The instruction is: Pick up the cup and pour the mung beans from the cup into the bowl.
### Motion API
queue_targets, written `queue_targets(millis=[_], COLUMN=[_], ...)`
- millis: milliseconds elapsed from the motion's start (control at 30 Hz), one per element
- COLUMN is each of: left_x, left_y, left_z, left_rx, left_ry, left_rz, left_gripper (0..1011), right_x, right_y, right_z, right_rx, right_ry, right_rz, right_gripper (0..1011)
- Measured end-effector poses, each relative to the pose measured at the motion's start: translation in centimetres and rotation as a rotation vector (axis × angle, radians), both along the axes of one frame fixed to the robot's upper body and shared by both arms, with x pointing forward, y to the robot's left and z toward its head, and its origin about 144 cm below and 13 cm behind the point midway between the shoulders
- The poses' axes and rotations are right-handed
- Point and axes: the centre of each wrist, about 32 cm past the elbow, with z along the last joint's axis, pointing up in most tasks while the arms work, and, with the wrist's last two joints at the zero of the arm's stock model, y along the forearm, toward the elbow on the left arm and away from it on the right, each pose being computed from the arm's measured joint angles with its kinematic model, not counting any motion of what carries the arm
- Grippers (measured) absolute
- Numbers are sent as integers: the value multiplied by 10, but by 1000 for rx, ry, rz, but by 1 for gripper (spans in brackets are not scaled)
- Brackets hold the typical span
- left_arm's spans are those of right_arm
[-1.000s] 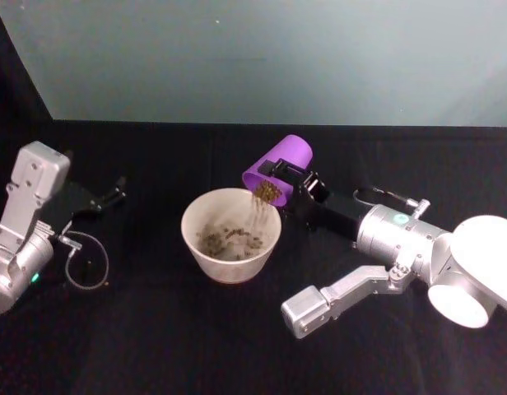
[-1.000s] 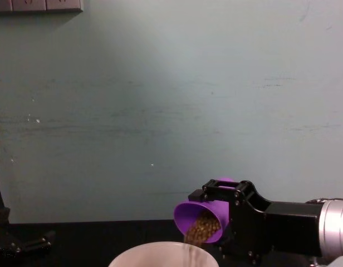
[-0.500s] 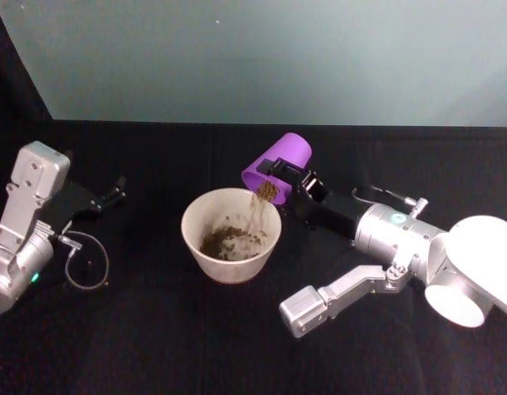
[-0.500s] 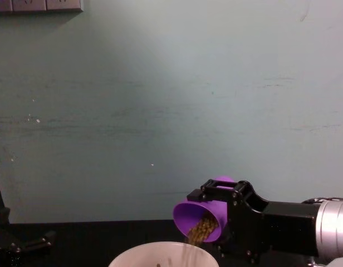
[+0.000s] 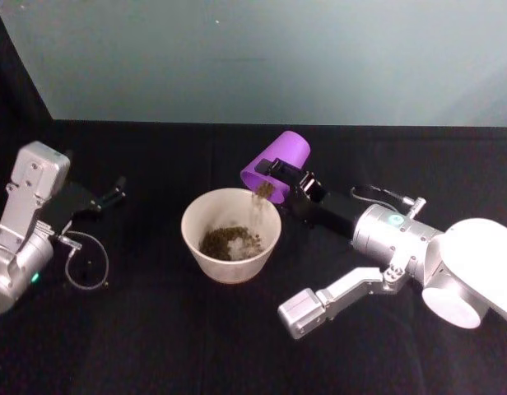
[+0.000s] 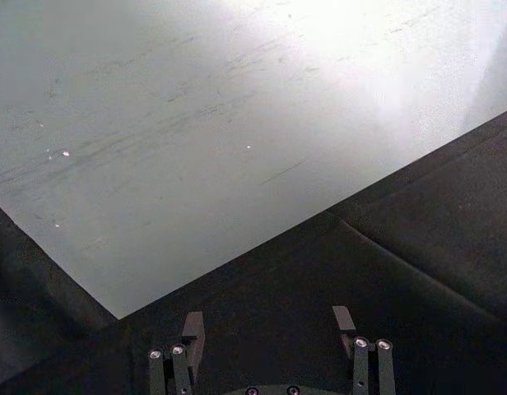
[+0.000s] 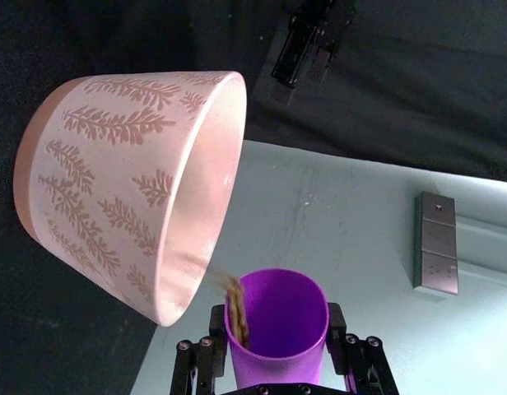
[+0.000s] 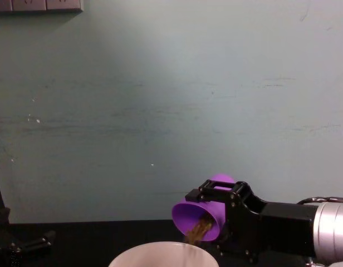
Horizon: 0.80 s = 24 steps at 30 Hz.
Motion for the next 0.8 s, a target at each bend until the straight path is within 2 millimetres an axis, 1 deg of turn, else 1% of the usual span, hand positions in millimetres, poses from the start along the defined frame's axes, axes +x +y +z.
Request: queue_targets(millis=[800], left_x=[0], left_y=[0], left_z=[0], left_rx=[0], left_ry=[0], left_rz=[0], left_gripper=[1011], right_x=[2], right_y=[1], right_z=[2], right_rx=[-54], right_ry=[-154], right_rz=[38], right_gripper=[716])
